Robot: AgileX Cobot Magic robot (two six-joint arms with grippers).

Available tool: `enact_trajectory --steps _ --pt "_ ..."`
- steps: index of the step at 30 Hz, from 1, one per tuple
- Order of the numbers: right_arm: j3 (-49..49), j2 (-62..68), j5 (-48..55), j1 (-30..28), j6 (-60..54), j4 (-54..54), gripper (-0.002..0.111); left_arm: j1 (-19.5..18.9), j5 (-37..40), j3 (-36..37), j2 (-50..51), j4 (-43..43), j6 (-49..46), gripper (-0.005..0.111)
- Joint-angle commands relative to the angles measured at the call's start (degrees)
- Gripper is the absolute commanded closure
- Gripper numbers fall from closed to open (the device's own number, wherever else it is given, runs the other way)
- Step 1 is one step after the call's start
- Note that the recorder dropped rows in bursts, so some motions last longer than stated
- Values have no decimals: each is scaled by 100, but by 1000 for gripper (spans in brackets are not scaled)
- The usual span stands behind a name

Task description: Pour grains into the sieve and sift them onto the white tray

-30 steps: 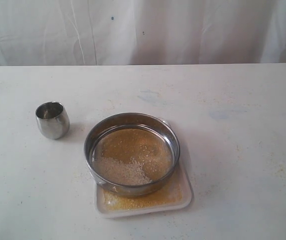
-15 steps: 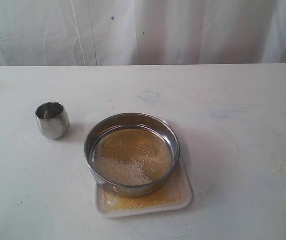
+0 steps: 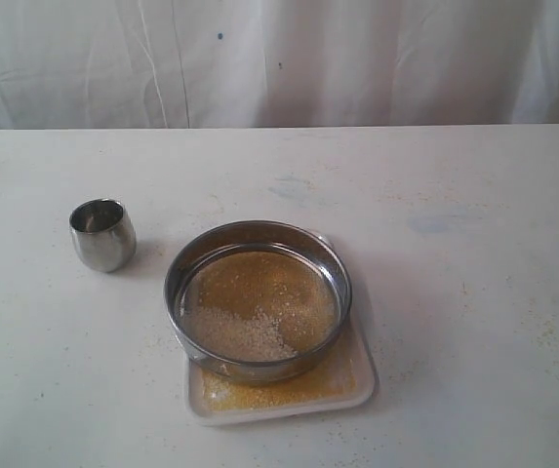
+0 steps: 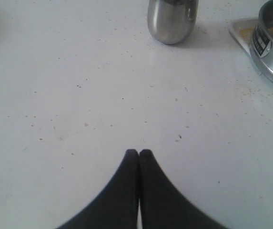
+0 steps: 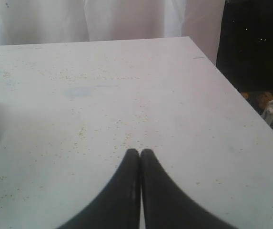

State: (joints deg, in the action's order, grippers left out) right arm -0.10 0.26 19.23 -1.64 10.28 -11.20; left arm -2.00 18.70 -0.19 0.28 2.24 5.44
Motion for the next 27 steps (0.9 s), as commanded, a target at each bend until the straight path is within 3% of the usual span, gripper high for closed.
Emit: enact_trajectory --steps 1,8,14,27 --pt "10 -26 -5 -23 -3 -42 108 -4 78 19 -28 28 13 107" --pt "10 -26 -5 -23 -3 -42 108 -4 43 19 -28 51 42 107" --pt "10 -26 8 -23 -3 -42 108 -4 -625 19 -28 76 33 107" --pt "10 -26 -3 -23 -3 -42 108 -4 -625 19 -28 76 33 107"
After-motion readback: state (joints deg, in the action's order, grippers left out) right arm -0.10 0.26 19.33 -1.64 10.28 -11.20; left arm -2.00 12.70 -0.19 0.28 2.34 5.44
